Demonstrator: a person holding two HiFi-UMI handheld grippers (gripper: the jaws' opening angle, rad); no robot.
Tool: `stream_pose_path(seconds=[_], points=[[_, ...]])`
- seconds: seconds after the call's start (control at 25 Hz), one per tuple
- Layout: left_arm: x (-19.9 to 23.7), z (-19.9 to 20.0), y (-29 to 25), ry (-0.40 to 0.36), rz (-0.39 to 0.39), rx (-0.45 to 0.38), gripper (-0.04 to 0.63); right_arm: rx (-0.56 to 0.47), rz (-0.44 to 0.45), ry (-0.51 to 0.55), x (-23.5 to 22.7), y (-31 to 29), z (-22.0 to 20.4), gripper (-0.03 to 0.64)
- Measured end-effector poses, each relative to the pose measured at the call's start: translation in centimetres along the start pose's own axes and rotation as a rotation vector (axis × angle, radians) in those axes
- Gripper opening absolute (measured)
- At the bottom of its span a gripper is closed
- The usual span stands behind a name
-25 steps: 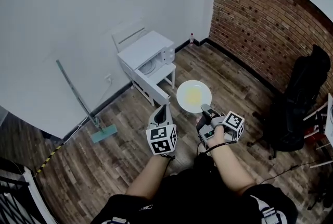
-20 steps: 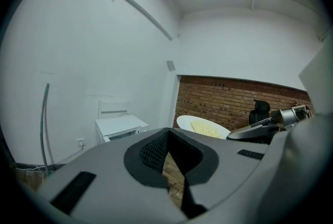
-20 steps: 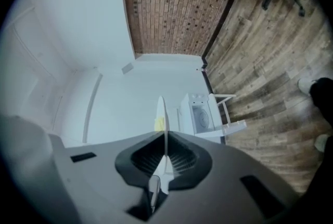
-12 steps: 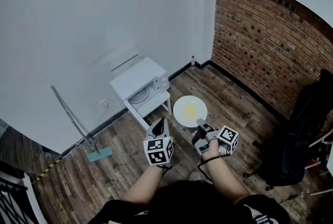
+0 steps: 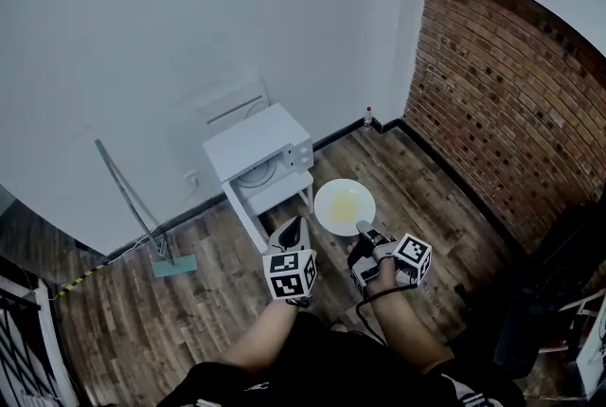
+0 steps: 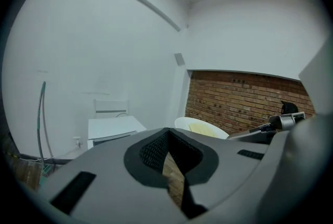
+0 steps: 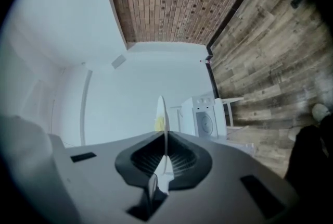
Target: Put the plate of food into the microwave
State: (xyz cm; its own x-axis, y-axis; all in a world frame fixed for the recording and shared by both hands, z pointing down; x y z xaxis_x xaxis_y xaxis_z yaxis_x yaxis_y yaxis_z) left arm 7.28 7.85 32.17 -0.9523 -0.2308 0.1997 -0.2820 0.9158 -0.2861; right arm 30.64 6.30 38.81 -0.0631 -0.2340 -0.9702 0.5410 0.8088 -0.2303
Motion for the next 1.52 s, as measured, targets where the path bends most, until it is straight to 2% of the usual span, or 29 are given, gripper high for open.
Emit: stream_pose_path(seconds=[0.32,0.8,1.08,1.2,1.32,1.52], points=[[5.1,1.1,-6.6,0.05,0.123,-0.045,-0.003,0.086,-0.026,0.056,1.4,-7.8,2.2,0.023],[13.2,6.8,-22.2,0.092,0.149,-0.078,-0.002,0.136,-0.017,0.149,7.1,-24.8,8.5,0.023],[18.2,8.3,-26.5,0.133,0.209,-0.079,-0.002,0.207,-0.023,0.158,8.0,-32.5,9.1,0.023],[19.7,7.8,-26.3,0.148,0.271,-0.07,-0.002,0.271,-0.038,0.144,7.5,-35.0,8.5,0.023],[20.9,7.1,-26.8,0.13,0.334,-0.068,-0.002,0.349,-0.053,0.155,7.2,-37.7,7.9,0.023],[21.9,6.3,-27.2,0.152,0.499,-0.087,-0.002,0.533,-0.075,0.198,6.7,-42.5,7.5,0.023]])
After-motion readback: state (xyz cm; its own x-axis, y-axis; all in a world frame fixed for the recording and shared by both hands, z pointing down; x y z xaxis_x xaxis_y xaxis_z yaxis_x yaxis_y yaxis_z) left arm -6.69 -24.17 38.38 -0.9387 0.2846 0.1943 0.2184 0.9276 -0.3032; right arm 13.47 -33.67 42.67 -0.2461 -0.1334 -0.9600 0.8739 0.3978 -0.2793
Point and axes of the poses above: the fingertips, and each gripper's own axes: y backward along the fingers, x to its left, z out of its top, the point moved 10 cm from there along y, backward along the fingers, and after that the axes turned 4 degrees about -z, right-handed, at the moved point
